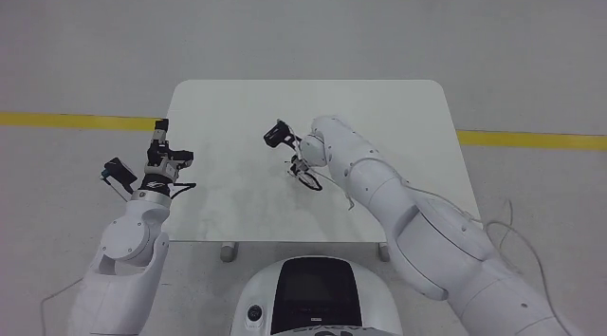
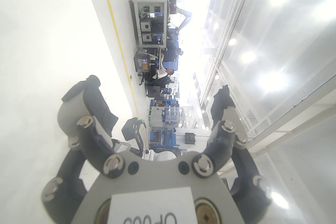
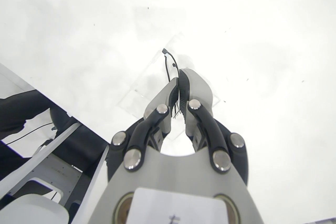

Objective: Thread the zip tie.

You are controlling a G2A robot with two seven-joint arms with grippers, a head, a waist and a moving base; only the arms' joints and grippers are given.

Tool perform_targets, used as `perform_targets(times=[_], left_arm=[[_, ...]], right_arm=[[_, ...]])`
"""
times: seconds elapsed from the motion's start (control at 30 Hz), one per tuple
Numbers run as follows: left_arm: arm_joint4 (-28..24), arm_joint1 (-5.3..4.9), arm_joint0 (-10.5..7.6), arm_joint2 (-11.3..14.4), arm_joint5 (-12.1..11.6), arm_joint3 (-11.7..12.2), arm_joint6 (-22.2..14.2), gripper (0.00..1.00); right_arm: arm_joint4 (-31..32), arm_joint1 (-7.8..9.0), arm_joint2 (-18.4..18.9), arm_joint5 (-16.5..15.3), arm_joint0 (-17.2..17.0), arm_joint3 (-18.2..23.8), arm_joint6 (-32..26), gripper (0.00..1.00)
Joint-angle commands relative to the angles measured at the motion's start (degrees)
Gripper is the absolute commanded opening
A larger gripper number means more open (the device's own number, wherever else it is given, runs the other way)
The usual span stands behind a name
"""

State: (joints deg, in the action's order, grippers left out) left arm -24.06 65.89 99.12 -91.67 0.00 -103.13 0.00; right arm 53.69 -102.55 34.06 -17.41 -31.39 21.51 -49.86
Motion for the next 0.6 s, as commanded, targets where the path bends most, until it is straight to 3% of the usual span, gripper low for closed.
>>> perform_targets(times=[0.0, 0.33, 0.57], left_arm=[[0.00, 0.00, 0.00, 0.00, 0.00, 0.00, 0.00, 1.00], [0.00, 0.00, 0.00, 0.00, 0.00, 0.00, 0.00, 1.00], [0.00, 0.00, 0.00, 0.00, 0.00, 0.00, 0.00, 1.00]], right_arm=[[0.11, 0.88, 0.70, -0.16, -0.54, 1.59, -0.20, 0.00], [-0.11, 6.65, 6.70, -2.07, -5.63, 14.61, -2.26, 0.00], [-2.38, 12.47, 14.31, -2.07, -13.52, 30.83, -4.82, 0.00]])
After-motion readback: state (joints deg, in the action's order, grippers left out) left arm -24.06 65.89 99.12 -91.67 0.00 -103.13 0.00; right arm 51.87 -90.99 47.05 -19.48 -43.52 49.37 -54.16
